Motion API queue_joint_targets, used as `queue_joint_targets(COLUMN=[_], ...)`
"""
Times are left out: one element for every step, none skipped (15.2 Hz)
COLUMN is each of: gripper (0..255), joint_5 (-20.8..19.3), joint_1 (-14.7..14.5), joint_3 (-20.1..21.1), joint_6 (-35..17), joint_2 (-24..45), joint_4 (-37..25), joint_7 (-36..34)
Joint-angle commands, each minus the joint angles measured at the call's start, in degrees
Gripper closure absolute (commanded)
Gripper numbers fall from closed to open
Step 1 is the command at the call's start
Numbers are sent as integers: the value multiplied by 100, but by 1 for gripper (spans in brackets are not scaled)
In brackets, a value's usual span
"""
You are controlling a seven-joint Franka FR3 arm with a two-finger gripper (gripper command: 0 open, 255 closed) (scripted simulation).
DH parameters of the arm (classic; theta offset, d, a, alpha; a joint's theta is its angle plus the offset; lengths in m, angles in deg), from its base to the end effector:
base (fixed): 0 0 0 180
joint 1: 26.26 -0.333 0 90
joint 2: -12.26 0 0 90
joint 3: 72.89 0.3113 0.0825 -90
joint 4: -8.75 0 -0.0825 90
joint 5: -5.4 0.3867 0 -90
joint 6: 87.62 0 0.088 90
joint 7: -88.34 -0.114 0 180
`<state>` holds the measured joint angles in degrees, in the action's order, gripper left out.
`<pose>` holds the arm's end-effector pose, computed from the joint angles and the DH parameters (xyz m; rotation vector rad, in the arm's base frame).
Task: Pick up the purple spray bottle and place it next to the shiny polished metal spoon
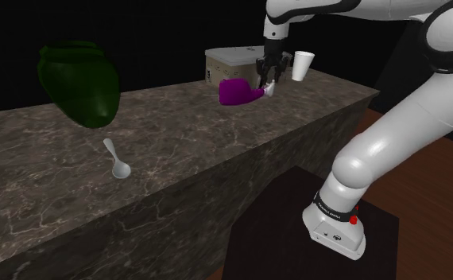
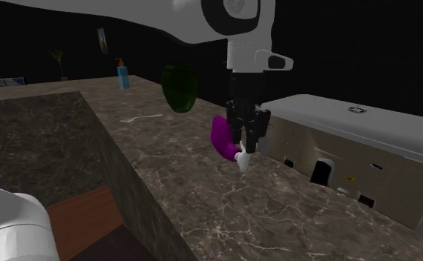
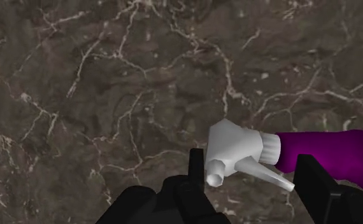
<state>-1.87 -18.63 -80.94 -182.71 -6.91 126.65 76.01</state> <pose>0.4297 -0.1416 0.5562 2.9795 -0.7042 -0.1044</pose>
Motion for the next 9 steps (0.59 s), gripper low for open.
queue_joint_targets(gripper=[255,255,255,255,255,255,255,255,255], joint_5=[85,126,168,209,250,289,327,363,397], joint_1=[-112,-169,-224,-279,-334,-387,-441,-496,-549], joint_3=[193,284,376,466,556,646,735,822,909], joint_6=[55,66,76,86,96,105,114,124,134], joint_2=[13,38,69,106,149,198,252,312,378], joint_4=[-40,-62,-91,-127,-168,-216,-271,-332,-399], joint_7=[-287,-422,-557,-691,-825,-958,-1091,-1224,-1356])
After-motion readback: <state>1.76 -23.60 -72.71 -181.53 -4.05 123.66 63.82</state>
